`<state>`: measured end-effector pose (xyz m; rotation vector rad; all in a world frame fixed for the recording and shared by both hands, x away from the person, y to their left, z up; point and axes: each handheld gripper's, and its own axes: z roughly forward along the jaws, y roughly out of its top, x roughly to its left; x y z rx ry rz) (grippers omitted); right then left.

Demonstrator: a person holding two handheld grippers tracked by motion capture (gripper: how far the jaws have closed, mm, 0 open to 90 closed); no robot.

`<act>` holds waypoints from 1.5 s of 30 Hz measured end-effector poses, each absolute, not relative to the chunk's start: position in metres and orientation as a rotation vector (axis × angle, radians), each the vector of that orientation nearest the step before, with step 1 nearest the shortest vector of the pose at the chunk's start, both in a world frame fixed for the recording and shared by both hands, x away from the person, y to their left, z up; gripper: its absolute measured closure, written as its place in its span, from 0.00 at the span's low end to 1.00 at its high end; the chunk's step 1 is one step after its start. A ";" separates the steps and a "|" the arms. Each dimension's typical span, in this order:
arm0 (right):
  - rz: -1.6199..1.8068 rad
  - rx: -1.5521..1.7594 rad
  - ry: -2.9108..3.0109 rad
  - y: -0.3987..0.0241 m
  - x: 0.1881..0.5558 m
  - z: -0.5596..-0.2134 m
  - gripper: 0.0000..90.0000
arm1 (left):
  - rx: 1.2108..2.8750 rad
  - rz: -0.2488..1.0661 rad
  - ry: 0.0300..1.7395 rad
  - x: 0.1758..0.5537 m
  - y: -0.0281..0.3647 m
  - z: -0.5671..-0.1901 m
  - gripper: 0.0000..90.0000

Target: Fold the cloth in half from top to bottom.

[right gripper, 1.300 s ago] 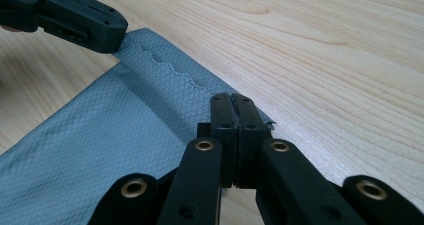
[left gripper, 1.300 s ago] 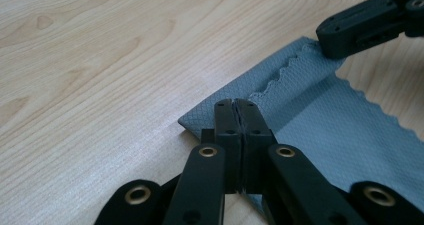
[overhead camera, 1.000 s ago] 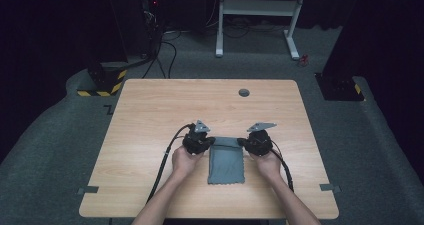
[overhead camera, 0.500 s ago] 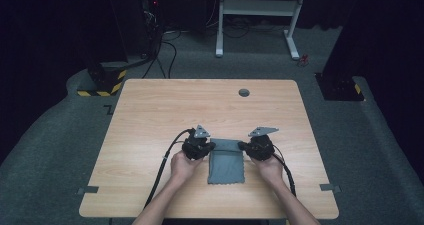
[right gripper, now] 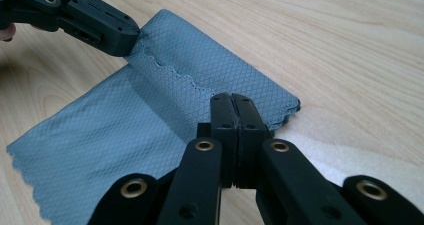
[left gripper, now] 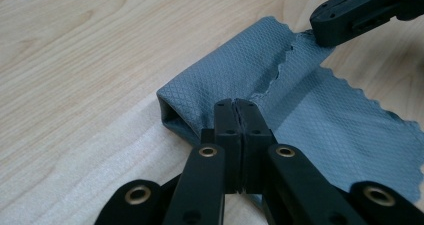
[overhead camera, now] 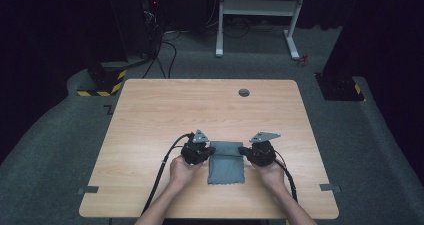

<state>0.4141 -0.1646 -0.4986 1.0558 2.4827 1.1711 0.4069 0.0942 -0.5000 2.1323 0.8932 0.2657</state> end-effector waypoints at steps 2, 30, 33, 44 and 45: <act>1.175 1.052 2.487 -0.165 0.412 -0.500 1.00 | 2.134 0.267 0.892 0.404 0.094 -0.501 0.99; 1.219 0.998 2.510 -0.172 0.374 -0.508 1.00 | 2.118 0.220 0.860 0.371 0.098 -0.508 0.99; 1.223 0.984 2.510 -0.172 0.371 -0.508 1.00 | 2.111 0.214 0.858 0.368 0.099 -0.509 0.99; 1.236 0.962 2.520 -0.174 0.358 -0.510 1.00 | 2.112 0.208 0.846 0.357 0.099 -0.511 0.99; 1.236 0.968 2.524 -0.174 0.357 -0.510 1.00 | 2.117 0.210 0.841 0.356 0.099 -0.511 0.99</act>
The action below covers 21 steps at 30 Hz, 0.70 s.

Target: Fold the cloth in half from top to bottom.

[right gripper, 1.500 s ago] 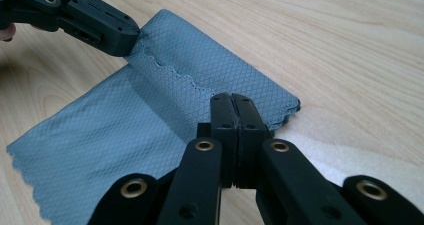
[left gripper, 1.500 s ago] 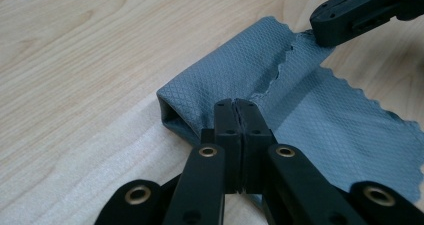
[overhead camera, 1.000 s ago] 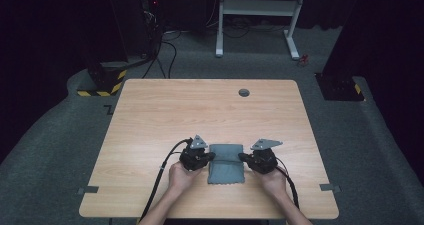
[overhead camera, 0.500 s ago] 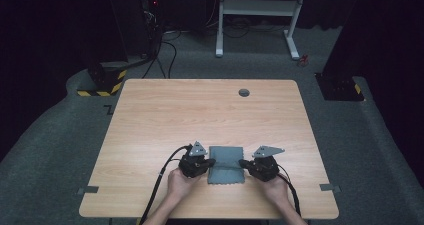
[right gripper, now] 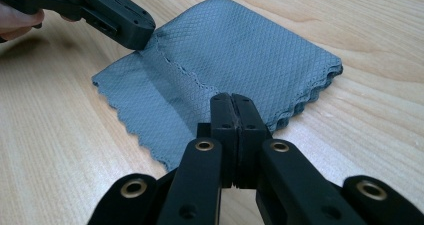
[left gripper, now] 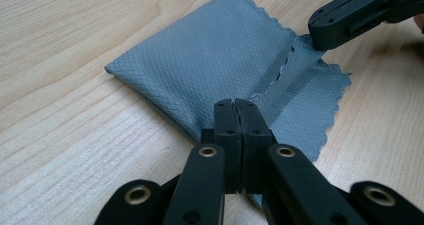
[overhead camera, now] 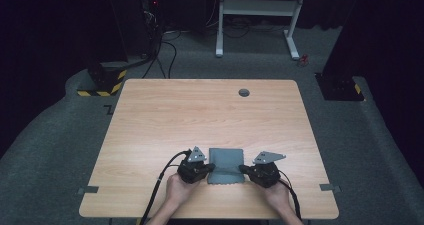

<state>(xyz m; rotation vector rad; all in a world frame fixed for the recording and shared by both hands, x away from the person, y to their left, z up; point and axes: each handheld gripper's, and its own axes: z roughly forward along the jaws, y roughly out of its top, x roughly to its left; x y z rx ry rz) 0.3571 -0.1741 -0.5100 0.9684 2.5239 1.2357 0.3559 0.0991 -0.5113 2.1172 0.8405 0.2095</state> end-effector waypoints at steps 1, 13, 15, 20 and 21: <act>1.239 0.962 2.522 -0.175 0.357 -0.510 1.00 | 2.116 0.209 0.841 0.355 0.099 -0.512 0.99; 1.234 0.944 2.533 -0.175 0.347 -0.513 1.00 | 2.117 0.197 0.829 0.348 0.100 -0.514 0.99; 1.232 0.941 2.533 -0.175 0.347 -0.513 1.00 | 2.111 0.194 0.838 0.347 0.100 -0.514 0.99; 1.232 0.939 2.535 -0.175 0.345 -0.513 0.99 | 2.120 0.201 0.825 0.346 0.100 -0.515 0.99; 1.230 0.938 2.537 -0.175 0.345 -0.513 0.99 | 2.118 0.204 0.825 0.346 0.100 -0.516 0.99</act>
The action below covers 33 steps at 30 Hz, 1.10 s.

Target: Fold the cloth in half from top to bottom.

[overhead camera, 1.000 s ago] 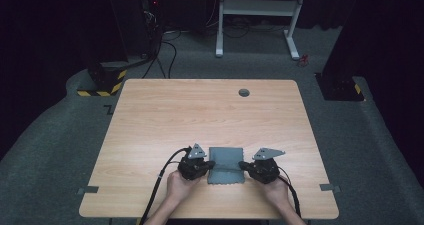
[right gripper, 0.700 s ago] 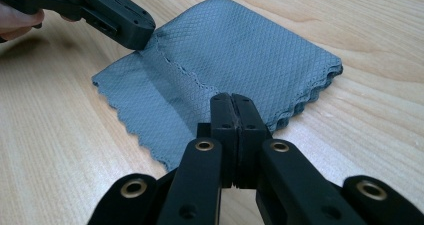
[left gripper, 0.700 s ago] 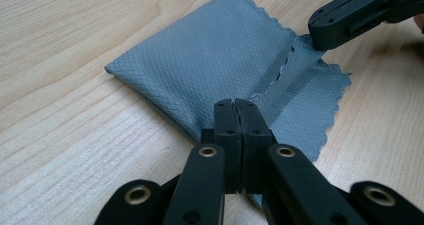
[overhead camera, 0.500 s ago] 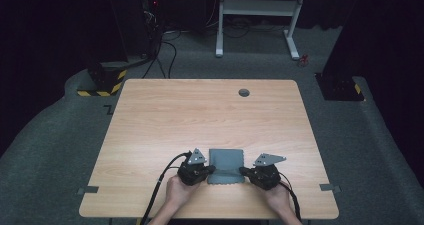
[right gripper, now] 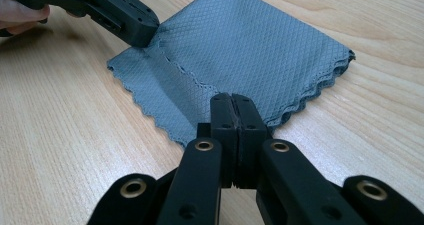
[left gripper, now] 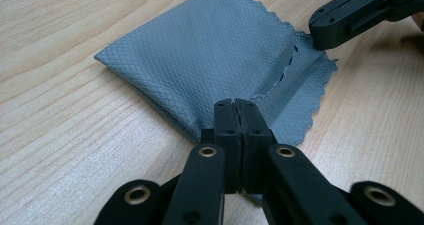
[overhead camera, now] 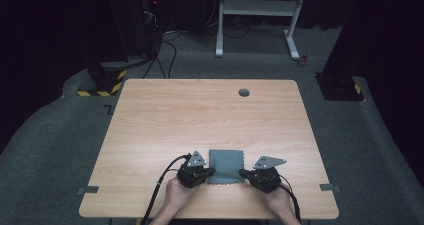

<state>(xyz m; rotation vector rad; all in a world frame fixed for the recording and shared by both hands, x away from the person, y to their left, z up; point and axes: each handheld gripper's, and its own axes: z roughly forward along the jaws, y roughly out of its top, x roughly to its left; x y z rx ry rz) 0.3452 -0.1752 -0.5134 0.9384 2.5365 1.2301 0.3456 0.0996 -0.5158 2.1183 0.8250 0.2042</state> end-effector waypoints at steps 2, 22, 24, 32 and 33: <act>1.221 0.935 2.536 -0.175 0.345 -0.515 0.99 | 2.118 0.200 0.827 0.344 0.099 -0.516 0.99; 1.212 0.933 2.541 -0.178 0.341 -0.519 0.98 | 2.128 0.201 0.806 0.337 0.097 -0.520 0.98; 1.216 0.934 2.537 -0.178 0.341 -0.519 0.97 | 2.125 0.197 0.806 0.336 0.097 -0.520 0.97; 1.236 0.969 2.530 -0.186 0.339 -0.519 0.93 | 2.131 0.180 0.798 0.334 0.098 -0.520 0.94; 1.238 0.966 2.530 -0.187 0.339 -0.519 0.93 | 2.129 0.178 0.799 0.334 0.098 -0.520 0.94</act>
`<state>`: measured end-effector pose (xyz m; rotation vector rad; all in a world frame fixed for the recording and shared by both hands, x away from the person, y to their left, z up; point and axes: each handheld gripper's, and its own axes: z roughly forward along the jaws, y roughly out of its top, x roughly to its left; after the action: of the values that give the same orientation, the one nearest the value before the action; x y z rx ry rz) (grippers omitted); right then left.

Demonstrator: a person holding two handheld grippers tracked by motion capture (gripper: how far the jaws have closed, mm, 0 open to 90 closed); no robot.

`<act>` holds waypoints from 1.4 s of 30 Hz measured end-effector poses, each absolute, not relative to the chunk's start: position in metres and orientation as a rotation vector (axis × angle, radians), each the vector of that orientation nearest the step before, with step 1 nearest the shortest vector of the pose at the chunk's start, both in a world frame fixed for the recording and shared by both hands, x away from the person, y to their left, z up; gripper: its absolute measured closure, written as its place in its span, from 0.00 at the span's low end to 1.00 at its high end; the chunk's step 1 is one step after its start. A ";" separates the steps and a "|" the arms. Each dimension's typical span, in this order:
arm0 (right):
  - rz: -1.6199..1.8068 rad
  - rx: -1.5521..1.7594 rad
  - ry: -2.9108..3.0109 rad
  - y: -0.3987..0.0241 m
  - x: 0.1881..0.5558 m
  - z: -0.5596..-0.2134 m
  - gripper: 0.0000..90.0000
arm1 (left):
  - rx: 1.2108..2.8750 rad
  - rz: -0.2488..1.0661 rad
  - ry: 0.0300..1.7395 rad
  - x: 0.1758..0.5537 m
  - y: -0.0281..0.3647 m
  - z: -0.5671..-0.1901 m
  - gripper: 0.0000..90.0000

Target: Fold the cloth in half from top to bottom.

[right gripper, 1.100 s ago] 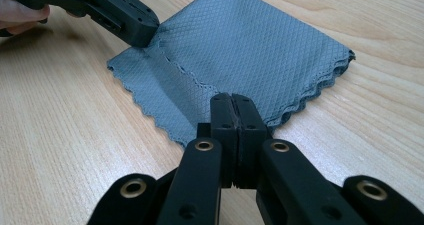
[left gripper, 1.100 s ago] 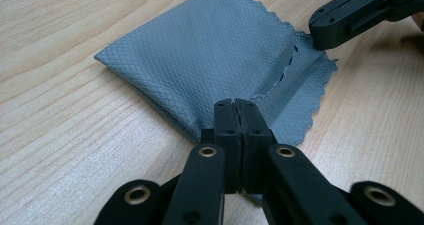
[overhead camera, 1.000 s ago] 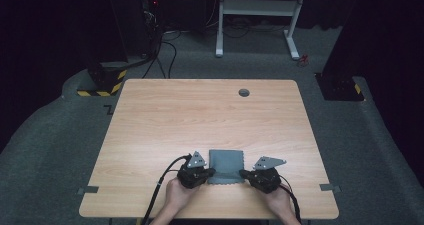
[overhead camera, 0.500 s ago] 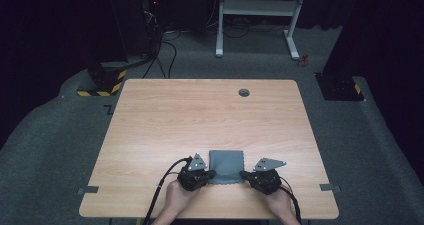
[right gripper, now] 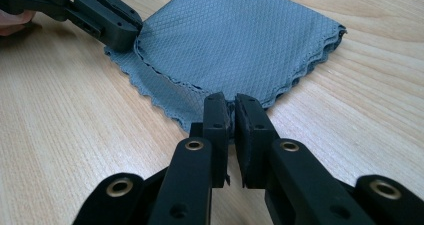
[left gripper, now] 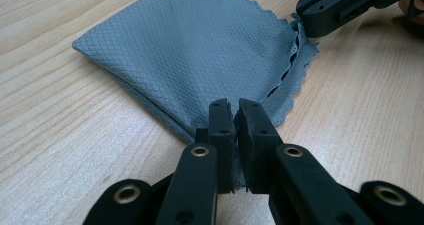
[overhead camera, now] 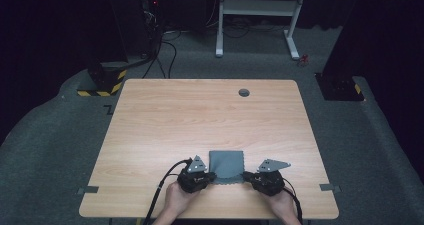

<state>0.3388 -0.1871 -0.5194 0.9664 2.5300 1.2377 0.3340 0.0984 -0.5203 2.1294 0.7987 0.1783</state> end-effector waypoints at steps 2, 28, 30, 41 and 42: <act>1.238 0.968 2.532 -0.188 0.338 -0.519 0.94 | 2.130 0.172 0.798 0.333 0.099 -0.520 0.94; 1.275 0.971 2.503 -0.177 0.348 -0.509 0.93 | 2.103 0.263 0.818 0.342 0.092 -0.508 0.78; 1.259 0.967 2.517 -0.173 0.349 -0.511 0.93 | 2.123 0.257 0.820 0.343 0.090 -0.512 0.76; 1.186 0.913 2.552 -0.177 0.339 -0.520 0.82 | 2.173 0.251 0.783 0.333 0.100 -0.520 0.70; 1.180 0.908 2.553 -0.177 0.338 -0.521 0.82 | 2.173 0.251 0.785 0.332 0.101 -0.520 0.69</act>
<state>0.3380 -0.1773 -0.5211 0.9078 2.5532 1.1803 0.3321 0.1013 -0.5203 2.1726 0.7850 0.2510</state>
